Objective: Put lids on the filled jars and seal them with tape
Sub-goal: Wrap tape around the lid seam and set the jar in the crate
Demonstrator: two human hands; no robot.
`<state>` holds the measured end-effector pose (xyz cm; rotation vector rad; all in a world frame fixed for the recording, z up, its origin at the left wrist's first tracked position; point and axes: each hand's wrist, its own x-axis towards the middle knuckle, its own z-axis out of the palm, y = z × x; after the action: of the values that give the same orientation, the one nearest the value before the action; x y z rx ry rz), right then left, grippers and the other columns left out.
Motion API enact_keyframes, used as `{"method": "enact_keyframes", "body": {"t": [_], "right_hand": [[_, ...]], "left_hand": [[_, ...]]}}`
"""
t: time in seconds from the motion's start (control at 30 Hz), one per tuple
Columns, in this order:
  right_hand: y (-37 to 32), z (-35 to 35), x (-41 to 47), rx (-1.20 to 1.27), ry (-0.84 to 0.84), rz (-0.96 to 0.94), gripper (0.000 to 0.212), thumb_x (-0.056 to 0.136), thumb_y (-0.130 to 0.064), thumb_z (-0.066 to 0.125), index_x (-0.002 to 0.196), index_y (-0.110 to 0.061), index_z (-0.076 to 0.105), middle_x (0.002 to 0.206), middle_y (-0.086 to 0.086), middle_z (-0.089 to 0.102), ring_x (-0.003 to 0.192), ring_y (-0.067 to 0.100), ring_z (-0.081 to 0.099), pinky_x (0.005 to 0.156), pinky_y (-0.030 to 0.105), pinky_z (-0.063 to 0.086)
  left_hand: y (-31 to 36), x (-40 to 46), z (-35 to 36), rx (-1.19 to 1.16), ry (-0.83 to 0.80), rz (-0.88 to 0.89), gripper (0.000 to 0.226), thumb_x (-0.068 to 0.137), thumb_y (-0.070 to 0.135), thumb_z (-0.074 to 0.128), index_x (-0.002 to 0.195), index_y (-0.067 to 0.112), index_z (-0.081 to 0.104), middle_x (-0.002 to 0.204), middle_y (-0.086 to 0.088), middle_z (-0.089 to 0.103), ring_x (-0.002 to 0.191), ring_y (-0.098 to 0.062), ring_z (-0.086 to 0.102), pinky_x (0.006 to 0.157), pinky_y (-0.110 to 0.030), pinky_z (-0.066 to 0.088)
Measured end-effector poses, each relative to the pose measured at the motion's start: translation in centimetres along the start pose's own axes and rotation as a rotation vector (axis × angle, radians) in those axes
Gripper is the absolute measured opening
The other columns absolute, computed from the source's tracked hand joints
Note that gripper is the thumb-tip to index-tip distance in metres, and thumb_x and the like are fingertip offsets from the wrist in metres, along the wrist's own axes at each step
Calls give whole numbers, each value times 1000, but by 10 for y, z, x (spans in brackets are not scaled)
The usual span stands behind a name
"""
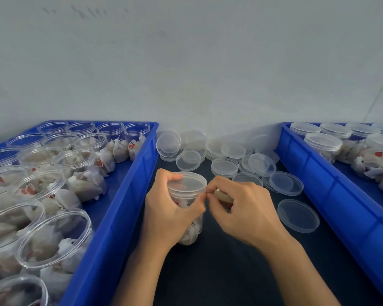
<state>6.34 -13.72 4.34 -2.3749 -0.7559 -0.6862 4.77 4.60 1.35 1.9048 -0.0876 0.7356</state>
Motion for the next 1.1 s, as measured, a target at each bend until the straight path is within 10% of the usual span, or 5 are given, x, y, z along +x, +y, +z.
{"method": "enact_keyframes", "body": {"t": [0.67, 1.1], "right_hand": [[1, 21, 2, -7, 18, 304, 17, 97, -46, 60, 90, -31, 56, 58, -12, 58, 63, 17, 59, 64, 36, 50], [0, 39, 8, 35, 58, 526, 21, 95, -50, 61, 84, -33, 57, 61, -15, 61, 65, 11, 58, 59, 29, 36]], "left_hand": [[-3, -4, 31, 271, 366, 123, 66, 60, 41, 95, 107, 20, 54, 103, 12, 56, 90, 4, 45, 79, 2, 37], [-1, 0, 34, 396, 452, 90, 65, 61, 48, 88, 107, 17, 55, 102, -2, 63, 86, -8, 52, 68, -24, 35]]}}
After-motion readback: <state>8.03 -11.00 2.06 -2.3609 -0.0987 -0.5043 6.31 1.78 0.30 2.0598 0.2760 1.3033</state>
